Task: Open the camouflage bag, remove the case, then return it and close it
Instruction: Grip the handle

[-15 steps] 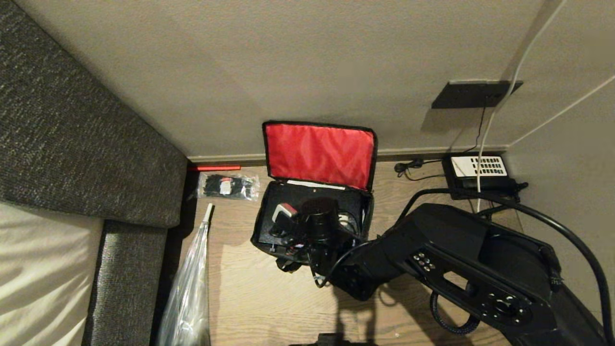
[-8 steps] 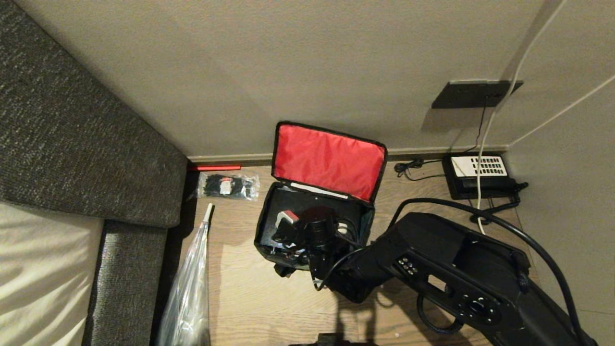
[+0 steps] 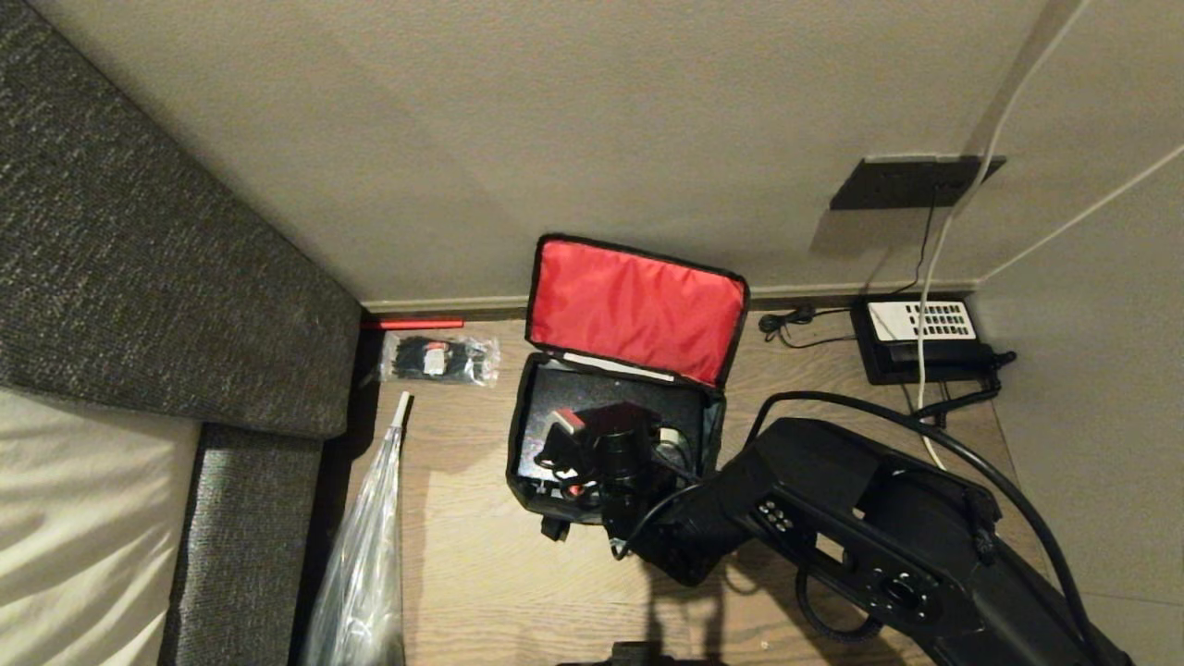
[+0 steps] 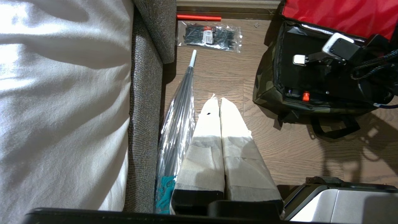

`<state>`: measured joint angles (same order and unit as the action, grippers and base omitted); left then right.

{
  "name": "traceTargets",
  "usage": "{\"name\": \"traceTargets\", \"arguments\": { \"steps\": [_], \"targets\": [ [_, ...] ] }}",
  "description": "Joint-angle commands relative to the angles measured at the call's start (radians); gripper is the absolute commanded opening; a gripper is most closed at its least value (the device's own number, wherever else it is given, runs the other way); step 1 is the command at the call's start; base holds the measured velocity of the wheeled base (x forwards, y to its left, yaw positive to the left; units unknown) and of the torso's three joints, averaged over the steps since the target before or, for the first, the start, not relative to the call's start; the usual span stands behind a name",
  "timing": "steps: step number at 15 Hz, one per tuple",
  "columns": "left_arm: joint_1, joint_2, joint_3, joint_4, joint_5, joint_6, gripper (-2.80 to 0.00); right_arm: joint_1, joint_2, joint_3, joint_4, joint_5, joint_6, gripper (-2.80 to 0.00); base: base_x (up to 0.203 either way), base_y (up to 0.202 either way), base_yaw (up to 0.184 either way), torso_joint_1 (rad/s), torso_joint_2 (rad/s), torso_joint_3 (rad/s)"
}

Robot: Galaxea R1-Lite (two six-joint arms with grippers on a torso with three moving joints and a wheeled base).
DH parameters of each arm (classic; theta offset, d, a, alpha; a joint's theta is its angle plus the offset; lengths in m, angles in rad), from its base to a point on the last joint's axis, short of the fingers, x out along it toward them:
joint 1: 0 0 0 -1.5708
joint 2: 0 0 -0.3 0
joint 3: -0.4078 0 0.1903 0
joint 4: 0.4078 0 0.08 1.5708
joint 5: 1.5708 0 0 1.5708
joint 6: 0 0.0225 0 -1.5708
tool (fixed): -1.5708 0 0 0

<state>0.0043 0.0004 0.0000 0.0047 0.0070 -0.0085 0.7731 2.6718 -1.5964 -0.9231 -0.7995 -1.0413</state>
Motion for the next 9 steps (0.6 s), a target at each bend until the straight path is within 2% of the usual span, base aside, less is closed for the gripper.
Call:
{"name": "traceTargets", "arguments": {
  "steps": [1,9],
  "targets": [
    [0.0,-0.002,0.003,0.0,0.001,-0.001,-2.8,-0.003,0.02,-0.011,-0.005,-0.049,-0.008,-2.8,0.0,0.0,0.0,0.0,0.0,0.0],
    [0.0,-0.002,0.003,0.0,0.001,-0.001,-2.8,0.021,-0.156,0.109,-0.019,-0.056,-0.009,-2.8,0.0,0.0,0.0,0.0,0.0,0.0]
  ]
}}
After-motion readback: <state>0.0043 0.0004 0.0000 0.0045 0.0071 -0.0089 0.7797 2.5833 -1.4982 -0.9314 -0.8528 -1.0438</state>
